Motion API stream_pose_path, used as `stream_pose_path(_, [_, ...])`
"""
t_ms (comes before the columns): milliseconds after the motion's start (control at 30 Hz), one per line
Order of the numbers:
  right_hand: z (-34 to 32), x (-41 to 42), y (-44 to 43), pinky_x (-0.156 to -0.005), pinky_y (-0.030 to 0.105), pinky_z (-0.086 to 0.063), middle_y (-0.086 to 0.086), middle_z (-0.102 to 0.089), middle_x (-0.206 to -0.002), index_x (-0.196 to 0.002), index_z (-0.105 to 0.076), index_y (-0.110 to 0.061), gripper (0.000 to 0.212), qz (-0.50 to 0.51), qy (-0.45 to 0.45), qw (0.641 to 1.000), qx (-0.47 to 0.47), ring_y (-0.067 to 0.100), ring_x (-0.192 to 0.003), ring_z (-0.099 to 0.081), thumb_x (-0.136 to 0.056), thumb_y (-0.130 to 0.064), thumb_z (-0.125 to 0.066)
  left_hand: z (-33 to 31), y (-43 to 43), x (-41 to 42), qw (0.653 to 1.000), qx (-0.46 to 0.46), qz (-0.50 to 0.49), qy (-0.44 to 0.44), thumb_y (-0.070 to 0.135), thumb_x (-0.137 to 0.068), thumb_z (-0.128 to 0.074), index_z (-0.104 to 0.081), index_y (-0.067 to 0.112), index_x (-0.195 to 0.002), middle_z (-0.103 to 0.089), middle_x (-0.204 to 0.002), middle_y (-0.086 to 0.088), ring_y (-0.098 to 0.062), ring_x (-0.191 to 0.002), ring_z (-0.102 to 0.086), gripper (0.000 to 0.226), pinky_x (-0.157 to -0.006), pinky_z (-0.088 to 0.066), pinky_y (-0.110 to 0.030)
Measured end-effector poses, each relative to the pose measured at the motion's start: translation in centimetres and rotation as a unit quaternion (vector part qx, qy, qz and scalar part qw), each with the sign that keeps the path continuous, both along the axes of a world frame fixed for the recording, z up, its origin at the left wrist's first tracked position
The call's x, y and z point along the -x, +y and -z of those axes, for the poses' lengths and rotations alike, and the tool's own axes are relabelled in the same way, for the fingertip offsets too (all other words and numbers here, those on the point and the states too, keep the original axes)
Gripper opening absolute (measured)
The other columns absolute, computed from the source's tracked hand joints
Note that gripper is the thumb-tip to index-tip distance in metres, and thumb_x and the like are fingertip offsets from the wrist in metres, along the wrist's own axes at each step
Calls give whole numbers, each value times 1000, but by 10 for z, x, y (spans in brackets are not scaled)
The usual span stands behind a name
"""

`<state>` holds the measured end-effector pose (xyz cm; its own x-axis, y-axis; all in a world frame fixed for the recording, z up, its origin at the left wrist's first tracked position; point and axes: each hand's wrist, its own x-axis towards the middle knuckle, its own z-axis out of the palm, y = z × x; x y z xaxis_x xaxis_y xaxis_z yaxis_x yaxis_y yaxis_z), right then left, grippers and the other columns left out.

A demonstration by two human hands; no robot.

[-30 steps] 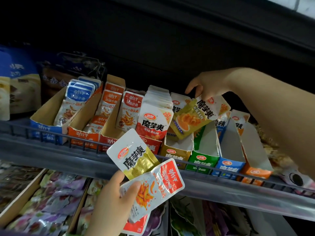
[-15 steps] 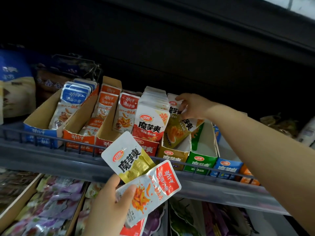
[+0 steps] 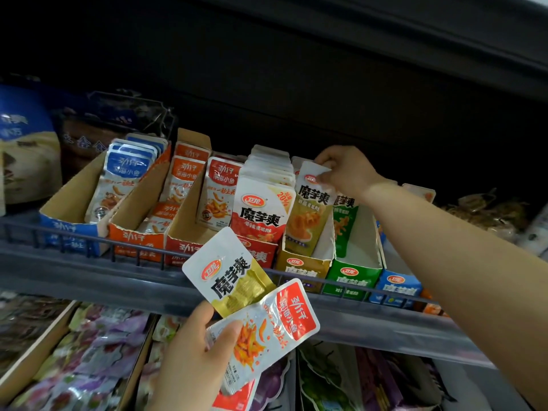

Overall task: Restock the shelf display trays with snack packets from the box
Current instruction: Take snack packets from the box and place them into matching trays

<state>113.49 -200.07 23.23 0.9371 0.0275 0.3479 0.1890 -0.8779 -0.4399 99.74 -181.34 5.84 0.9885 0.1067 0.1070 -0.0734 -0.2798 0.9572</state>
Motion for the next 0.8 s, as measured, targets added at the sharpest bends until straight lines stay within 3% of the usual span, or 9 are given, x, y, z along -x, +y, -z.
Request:
stream_pose_path(67, [-1, -8, 4, -50, 7, -42, 2, -58, -98, -105, -61, -11, 22, -2, -19, 1000, 1, 11, -83, -53, -84, -4, -59, 0, 1, 0, 1000, 3, 3, 4, 25, -88, -52, -47, 36, -87, -62, -82, 11, 0, -73, -57, 13, -47, -40, -7])
stream_pose_path(100, [-1, -13, 5, -50, 7, -40, 2, -58, -99, -104, -62, -11, 21, 1, -25, 1000, 12, 11, -84, -52, -84, -4, -58, 0, 3, 0, 1000, 6, 3, 4, 25, -88, -52, -47, 36, -87, -62, -82, 11, -1, -74, -58, 13, -47, -39, -8])
stream_pose_path(267, [14, -23, 9, -92, 25, -39, 9, -53, -129, -127, -53, -11, 39, 40, -11, 993, 115, 23, -119, -48, -88, -8, -54, 0, 10, 0, 1000, 9, 1, 9, 28, -88, -51, -46, 36, -87, -65, -85, 8, -3, -72, -60, 9, -46, -42, -6])
stream_pose_path(367, [19, -22, 9, -103, 34, -30, 12, -40, -138, -137, -40, -18, 53, 85, -64, 963, 247, 30, -129, -33, -87, -5, -52, 1, 12, 0, 1000, 3, 1, 10, 29, -87, -53, -48, 33, -87, -66, -82, 7, -7, -71, -64, 7, -51, -45, -14])
stream_pose_path(433, [21, -21, 10, -106, 37, -26, 13, -33, -141, -141, -30, -18, 62, 106, -75, 951, 281, 32, -130, -28, -86, -10, -56, 3, 12, -1, 1000, -5, -4, -2, 28, -87, -54, -49, 33, -84, -66, -79, 9, -6, -71, -63, 7, -52, -44, -13])
stream_pose_path(500, [23, -19, 10, -107, 38, -25, 14, -32, -141, -142, -27, -16, 64, 115, -80, 951, 276, 32, -130, -28, -86, -17, -58, 3, 10, -1, 1000, -2, -3, -7, 29, -86, -54, -49, 33, -85, -66, -79, 11, -4, -71, -63, 6, -52, -46, -12])
stream_pose_path(600, [24, -15, 10, -106, 38, -25, 14, -32, -141, -142, -27, -15, 63, 106, -79, 957, 260, 33, -130, -29, -87, -21, -58, 3, 7, -1, 1000, 1, 10, -6, 29, -87, -54, -51, 30, -88, -67, -80, 7, -8, -73, -65, 4, -61, -53, -20])
stream_pose_path(800, [22, 2, 6, -103, 35, -27, 13, -36, -139, -140, -31, -15, 59, 89, -100, 966, 222, 31, -128, -31, -88, -22, -57, 4, 2, -1, 999, 22, 26, 3, 27, -87, -54, -53, 27, -92, -69, -80, 3, -5, -68, -67, 5, -61, -57, -26])
